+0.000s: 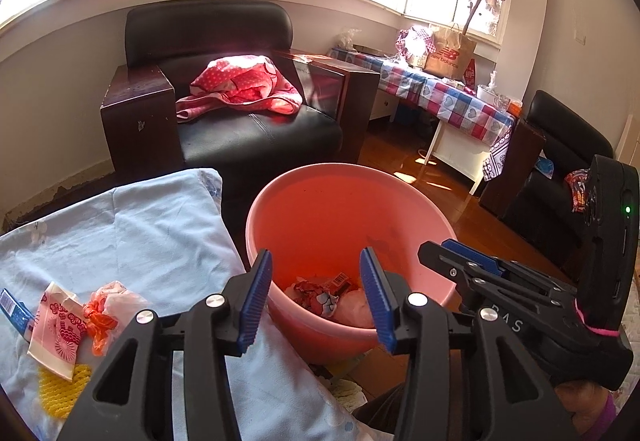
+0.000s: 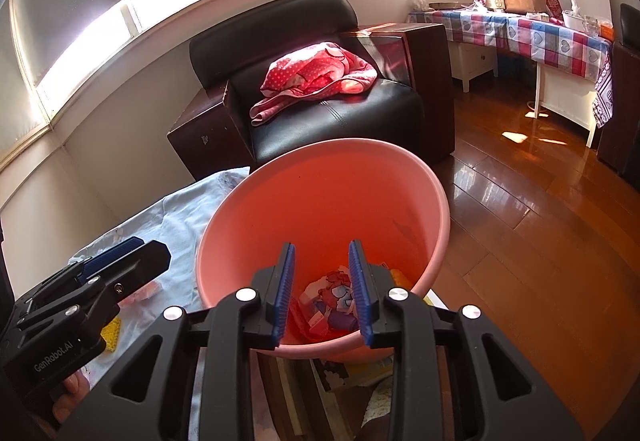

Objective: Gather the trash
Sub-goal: 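Move both open tools back over the trash on the table, then grasp the orange plastic bag with the right tool while the left grasps the yellow foam net, then carry the orange bag and yellow foam net over the pink bucket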

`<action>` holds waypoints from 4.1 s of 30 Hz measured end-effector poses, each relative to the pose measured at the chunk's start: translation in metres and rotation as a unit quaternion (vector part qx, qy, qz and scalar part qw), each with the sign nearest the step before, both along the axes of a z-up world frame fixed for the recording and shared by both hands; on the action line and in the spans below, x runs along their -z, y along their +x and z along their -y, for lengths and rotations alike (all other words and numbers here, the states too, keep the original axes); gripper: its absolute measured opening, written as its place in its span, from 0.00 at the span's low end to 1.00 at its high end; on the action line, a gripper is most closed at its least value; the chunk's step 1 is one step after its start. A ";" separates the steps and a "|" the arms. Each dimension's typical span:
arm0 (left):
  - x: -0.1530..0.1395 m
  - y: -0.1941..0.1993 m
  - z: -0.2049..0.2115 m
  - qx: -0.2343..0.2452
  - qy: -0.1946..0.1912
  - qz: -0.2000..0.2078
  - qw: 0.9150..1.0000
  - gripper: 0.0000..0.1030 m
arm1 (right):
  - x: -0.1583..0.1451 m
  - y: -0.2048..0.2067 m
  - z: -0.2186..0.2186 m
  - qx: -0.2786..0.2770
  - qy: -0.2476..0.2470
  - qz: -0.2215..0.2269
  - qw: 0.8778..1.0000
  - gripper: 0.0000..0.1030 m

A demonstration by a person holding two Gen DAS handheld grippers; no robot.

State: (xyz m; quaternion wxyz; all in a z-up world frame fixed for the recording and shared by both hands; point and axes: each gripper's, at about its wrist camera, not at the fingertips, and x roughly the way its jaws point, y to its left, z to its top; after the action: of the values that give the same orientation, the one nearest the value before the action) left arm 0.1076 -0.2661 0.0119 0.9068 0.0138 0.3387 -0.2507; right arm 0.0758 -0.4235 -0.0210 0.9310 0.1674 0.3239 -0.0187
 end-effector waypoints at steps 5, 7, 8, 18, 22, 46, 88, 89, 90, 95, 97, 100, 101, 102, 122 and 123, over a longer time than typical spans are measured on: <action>-0.010 -0.009 -0.019 -0.011 -0.011 0.006 1.000 0.44 | -0.009 -0.008 -0.014 -0.013 -0.010 0.004 1.000 0.28; -0.013 -0.014 -0.028 -0.016 -0.014 0.007 1.000 0.44 | -0.014 -0.011 -0.021 -0.019 -0.012 0.006 1.000 0.28; -0.015 -0.015 -0.032 -0.019 -0.015 0.008 1.000 0.45 | -0.016 -0.013 -0.024 -0.023 -0.014 0.008 1.000 0.28; -0.025 -0.042 -0.088 -0.059 -0.023 0.020 0.998 0.51 | -0.033 -0.028 -0.062 -0.053 -0.018 0.025 0.998 0.28; -0.026 -0.052 -0.111 -0.081 -0.021 0.026 0.996 0.51 | -0.037 -0.034 -0.077 -0.067 -0.023 0.032 0.997 0.28; 0.025 -0.078 -0.236 -0.212 0.015 -0.012 0.977 0.51 | -0.023 -0.033 -0.153 -0.161 -0.030 0.013 0.986 0.28; 0.051 -0.060 -0.261 -0.198 -0.002 -0.085 0.977 0.03 | 0.010 0.086 -0.219 -0.252 -0.010 -0.069 0.965 0.39; 0.048 -0.060 -0.263 -0.198 -0.005 -0.083 0.977 0.03 | 0.014 0.089 -0.221 -0.253 -0.015 -0.074 0.965 0.39; 0.045 -0.060 -0.264 -0.199 -0.008 -0.082 0.977 0.03 | 0.018 0.093 -0.222 -0.252 -0.020 -0.080 0.964 0.39; 0.035 -0.059 -0.271 -0.201 -0.014 -0.080 0.976 0.03 | 0.030 0.104 -0.221 -0.252 -0.018 -0.085 0.964 0.49; 0.034 -0.059 -0.271 -0.202 -0.013 -0.081 0.976 0.03 | 0.032 0.107 -0.219 -0.255 -0.009 -0.086 0.963 0.50; 0.034 -0.058 -0.272 -0.204 -0.014 -0.086 0.975 0.03 | 0.035 0.111 -0.216 -0.258 0.002 -0.088 0.962 0.56; 0.034 -0.058 -0.272 -0.206 -0.015 -0.087 0.975 0.03 | 0.036 0.112 -0.214 -0.261 0.012 -0.093 0.961 0.56; 0.034 -0.058 -0.272 -0.207 -0.016 -0.088 0.974 0.03 | 0.038 0.113 -0.213 -0.266 0.022 -0.099 0.959 0.56; -0.005 -0.062 -0.244 -0.197 -0.014 -0.038 0.980 0.03 | -0.009 0.048 -0.185 -0.268 0.029 -0.028 0.963 0.45; -0.008 -0.061 -0.240 -0.194 -0.011 -0.033 0.980 0.03 | -0.013 0.045 -0.181 -0.264 0.027 -0.023 0.964 0.45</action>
State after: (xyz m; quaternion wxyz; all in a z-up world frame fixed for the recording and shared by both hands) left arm 0.0469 -0.0262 0.0197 0.9267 -0.0703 0.3616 -0.0742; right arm 0.1204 -0.2424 -0.0085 0.8906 0.1004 0.3779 0.2324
